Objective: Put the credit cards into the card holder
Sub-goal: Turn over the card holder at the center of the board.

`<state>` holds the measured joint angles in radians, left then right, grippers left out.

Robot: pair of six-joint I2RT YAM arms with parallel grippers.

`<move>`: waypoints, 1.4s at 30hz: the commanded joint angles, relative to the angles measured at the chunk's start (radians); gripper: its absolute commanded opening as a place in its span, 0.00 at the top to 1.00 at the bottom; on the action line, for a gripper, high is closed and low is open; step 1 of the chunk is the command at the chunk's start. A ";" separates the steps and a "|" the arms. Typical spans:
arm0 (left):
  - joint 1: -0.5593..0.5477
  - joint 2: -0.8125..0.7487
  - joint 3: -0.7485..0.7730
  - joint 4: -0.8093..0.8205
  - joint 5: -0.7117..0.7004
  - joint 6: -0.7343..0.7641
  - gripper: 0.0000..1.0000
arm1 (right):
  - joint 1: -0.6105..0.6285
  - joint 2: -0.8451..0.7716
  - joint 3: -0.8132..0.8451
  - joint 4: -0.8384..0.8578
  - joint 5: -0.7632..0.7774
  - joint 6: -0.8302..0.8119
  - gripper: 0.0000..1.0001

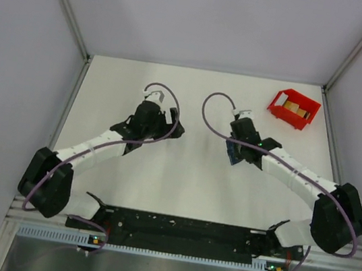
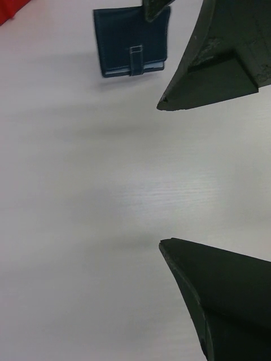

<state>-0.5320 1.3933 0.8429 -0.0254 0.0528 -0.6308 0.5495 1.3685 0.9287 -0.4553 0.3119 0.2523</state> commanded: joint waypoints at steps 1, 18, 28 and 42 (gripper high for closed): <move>0.029 -0.112 0.004 -0.186 -0.332 -0.046 0.02 | 0.140 0.098 0.035 -0.160 0.415 0.015 1.00; 0.293 -0.408 -0.128 -0.346 -0.459 -0.101 0.02 | 0.552 0.512 0.407 -0.309 0.503 0.180 0.98; 0.329 -0.520 -0.131 -0.389 -0.486 -0.078 0.02 | 0.563 0.436 0.391 -0.136 0.127 0.231 0.69; 0.111 -0.248 -0.124 -0.100 -0.068 0.051 0.04 | 0.206 0.107 -0.003 0.191 -0.195 0.076 0.51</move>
<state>-0.2890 1.0279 0.6628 -0.2287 -0.1234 -0.6415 0.8490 1.5097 1.0256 -0.3908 0.2867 0.3931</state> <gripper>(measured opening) 0.956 0.486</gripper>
